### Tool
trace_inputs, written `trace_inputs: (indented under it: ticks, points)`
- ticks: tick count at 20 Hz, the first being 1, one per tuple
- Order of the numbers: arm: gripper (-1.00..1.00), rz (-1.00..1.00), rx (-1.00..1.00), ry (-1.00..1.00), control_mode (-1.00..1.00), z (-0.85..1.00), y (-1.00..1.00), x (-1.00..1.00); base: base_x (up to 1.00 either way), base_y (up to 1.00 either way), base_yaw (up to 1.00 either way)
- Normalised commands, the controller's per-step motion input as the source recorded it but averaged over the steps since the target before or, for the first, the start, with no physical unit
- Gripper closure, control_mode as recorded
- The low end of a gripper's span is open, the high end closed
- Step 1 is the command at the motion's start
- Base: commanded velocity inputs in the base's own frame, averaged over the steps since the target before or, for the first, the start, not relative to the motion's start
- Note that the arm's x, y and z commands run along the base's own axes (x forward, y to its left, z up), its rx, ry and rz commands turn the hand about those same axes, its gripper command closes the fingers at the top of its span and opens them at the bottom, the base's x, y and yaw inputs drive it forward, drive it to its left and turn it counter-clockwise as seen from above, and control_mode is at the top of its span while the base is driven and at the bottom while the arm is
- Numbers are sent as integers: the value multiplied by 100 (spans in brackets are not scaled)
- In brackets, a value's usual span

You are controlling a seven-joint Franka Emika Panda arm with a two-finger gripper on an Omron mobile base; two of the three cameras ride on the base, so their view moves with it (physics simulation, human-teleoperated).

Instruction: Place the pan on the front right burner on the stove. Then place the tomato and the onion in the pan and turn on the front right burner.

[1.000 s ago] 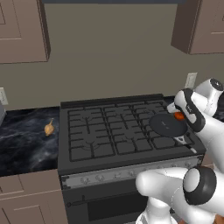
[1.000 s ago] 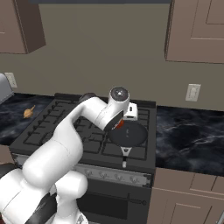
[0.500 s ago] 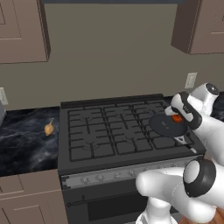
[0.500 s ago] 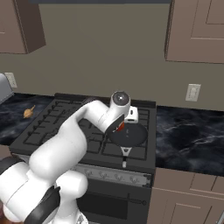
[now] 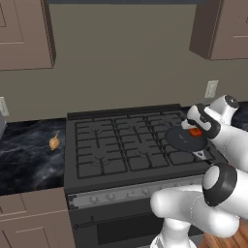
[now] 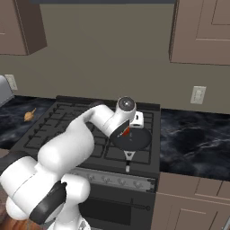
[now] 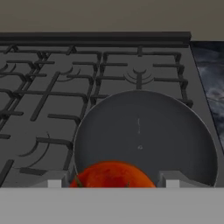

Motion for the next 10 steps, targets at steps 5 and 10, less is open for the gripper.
trace_inputs:
  ticks: [5,10]
  points:
    - [100,0,0,0,-100,-26,-10,22,0,0,0]
    - [100,0,0,0,-100,-18,-7,16,0,0,0]
